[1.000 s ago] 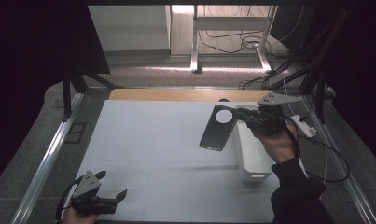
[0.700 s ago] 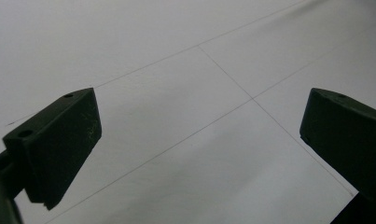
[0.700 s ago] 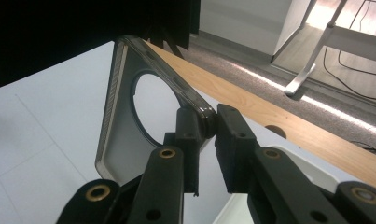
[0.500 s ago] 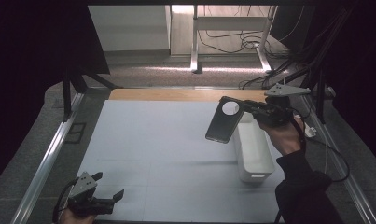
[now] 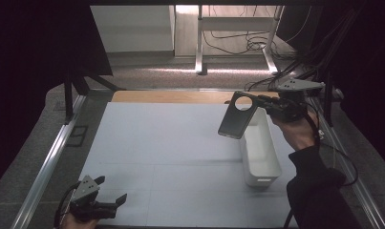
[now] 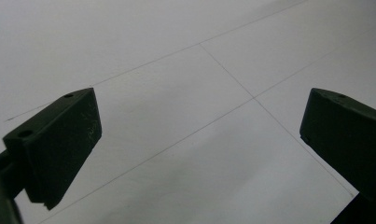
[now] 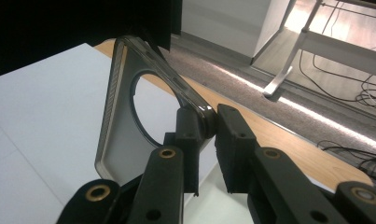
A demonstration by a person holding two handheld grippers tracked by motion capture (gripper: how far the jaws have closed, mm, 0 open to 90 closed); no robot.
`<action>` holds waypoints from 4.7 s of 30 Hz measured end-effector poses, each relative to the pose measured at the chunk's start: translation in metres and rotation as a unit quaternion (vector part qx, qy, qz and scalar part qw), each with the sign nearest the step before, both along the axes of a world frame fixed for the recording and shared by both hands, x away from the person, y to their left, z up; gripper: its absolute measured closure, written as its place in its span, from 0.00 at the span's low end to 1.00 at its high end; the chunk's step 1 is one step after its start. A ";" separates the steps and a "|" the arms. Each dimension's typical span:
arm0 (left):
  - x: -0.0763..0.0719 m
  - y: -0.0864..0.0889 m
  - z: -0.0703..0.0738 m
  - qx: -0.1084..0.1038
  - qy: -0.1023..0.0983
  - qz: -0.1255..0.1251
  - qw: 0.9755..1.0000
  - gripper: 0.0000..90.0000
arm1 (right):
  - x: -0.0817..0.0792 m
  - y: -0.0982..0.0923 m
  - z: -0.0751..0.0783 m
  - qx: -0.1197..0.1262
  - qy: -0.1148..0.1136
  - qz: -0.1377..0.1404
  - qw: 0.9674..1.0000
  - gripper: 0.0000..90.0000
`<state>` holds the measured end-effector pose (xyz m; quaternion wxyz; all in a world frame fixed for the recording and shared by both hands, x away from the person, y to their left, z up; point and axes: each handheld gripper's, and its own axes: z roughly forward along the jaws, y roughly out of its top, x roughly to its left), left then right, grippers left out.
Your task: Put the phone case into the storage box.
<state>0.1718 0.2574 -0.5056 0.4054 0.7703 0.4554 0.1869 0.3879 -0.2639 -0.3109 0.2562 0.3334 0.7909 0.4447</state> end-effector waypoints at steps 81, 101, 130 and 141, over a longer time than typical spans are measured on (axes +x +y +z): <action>0.002 -0.001 -0.001 0.006 0.011 0.005 1.000 0.00 | 0.097 -0.053 -0.052 -0.094 -0.015 -0.017 0.995 0.87; 0.002 -0.001 -0.001 0.005 0.014 0.009 1.000 0.00 | 0.104 -0.048 -0.079 -0.114 -0.025 -0.009 0.993 0.87; 0.003 -0.001 -0.001 0.007 0.016 0.009 1.000 0.00 | 0.107 -0.049 -0.086 -0.101 -0.030 -0.025 0.994 0.79; 0.003 0.000 -0.001 0.005 0.016 0.013 1.000 0.00 | 0.099 -0.051 -0.081 -0.076 -0.014 -0.031 0.996 0.67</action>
